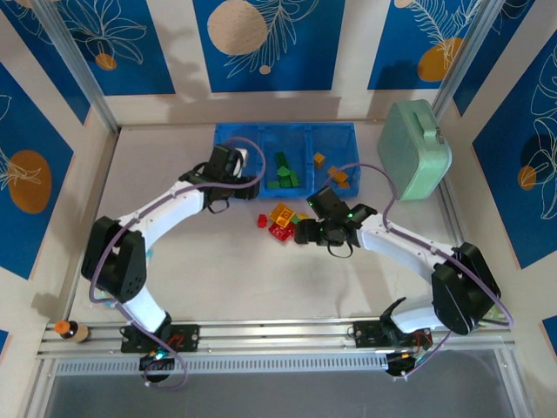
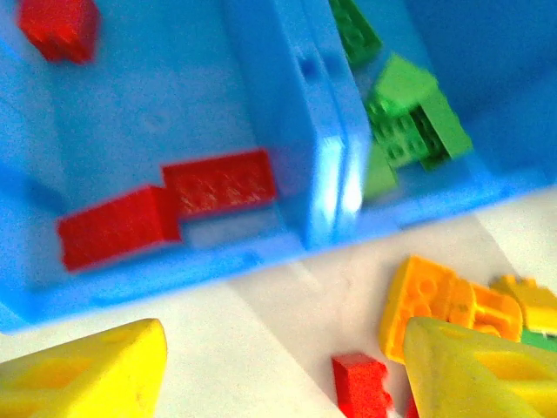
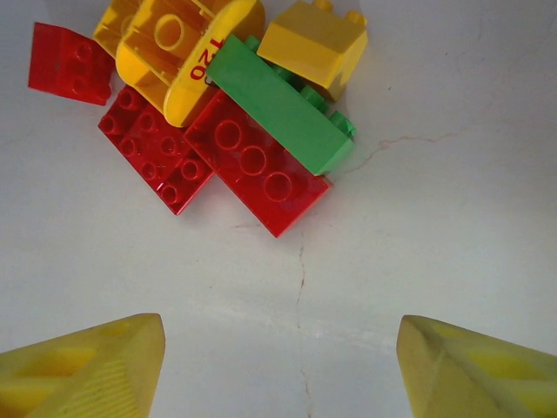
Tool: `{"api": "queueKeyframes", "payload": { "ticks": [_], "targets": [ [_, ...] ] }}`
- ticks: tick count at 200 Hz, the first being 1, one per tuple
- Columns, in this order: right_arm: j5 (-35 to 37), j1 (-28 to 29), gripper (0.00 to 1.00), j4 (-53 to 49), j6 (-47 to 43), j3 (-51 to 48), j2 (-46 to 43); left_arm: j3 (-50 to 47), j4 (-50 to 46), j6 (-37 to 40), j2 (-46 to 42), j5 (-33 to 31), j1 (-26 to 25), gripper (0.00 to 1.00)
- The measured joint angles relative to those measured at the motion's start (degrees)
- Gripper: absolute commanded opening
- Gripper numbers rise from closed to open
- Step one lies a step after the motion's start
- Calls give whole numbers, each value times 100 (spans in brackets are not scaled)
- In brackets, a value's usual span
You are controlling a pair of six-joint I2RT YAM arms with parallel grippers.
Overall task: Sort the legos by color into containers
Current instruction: Pick up the lego from the center of the table.
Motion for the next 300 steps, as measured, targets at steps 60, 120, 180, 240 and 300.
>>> {"api": "queueKeyframes", "payload": {
  "ticks": [60, 120, 180, 240, 300],
  "targets": [
    [9, 17, 71, -4, 0, 162, 295, -992, 348, -444, 74, 256, -264, 67],
    [24, 57, 71, -7, 2, 197, 297, -1012, 741, -734, 387, 485, -527, 65],
    [70, 63, 71, -28, 0, 197, 297, -1010, 861, -844, 887, 564, -623, 53],
    [109, 57, 71, -28, 0, 197, 297, -1005, 883, -874, 933, 481, -632, 36],
    [109, 50, 71, -26, 0, 195, 291, -579, 802, -673, 1078, 409, -632, 44]
  ]
}}
